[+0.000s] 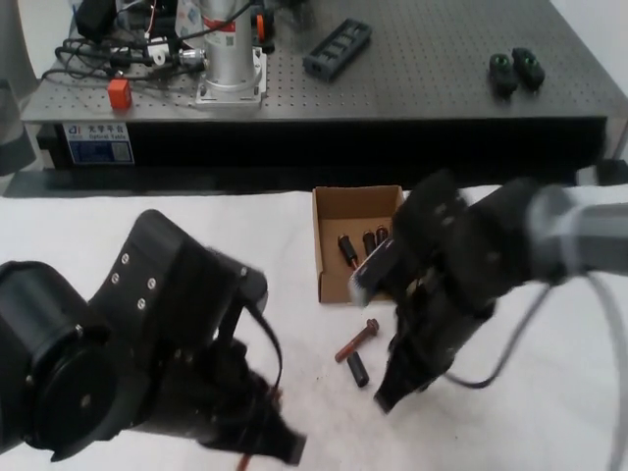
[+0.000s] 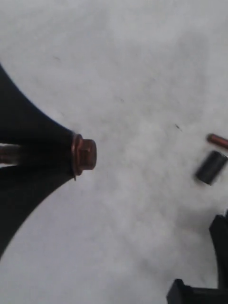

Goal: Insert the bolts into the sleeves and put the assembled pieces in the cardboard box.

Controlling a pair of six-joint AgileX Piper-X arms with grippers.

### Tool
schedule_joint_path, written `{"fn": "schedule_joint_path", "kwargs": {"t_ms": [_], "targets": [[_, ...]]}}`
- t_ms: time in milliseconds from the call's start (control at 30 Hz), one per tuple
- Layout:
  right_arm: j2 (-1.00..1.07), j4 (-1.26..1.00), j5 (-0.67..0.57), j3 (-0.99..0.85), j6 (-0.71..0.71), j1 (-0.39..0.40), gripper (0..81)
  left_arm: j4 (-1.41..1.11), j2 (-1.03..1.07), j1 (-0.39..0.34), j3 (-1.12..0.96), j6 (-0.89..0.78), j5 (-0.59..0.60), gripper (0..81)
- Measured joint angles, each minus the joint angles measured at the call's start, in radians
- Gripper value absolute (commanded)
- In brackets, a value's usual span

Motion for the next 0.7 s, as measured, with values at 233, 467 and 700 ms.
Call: {"fn": "schedule_joint_path", "kwargs": {"t_ms": [233, 467, 700], "targets": [[-0.467, -0.138, -0.34, 0.304, 0.246, -0.061, 0.4, -0.303, -0.031, 0.0, 0.002, -0.121, 0.227, 0.6], [-0.686, -0.552, -0.622, 0.604, 0.632, 0.057, 0.4, -0.747, 0.013, 0.0, 0.002, -0.35, 0.43, 0.6], [-0.664, -0.894, -0.591, 0.628, 0.785, 0.074, 0.4, -0.844, 0.062, 0.0, 0.002, -0.435, 0.478, 0.6]]}}
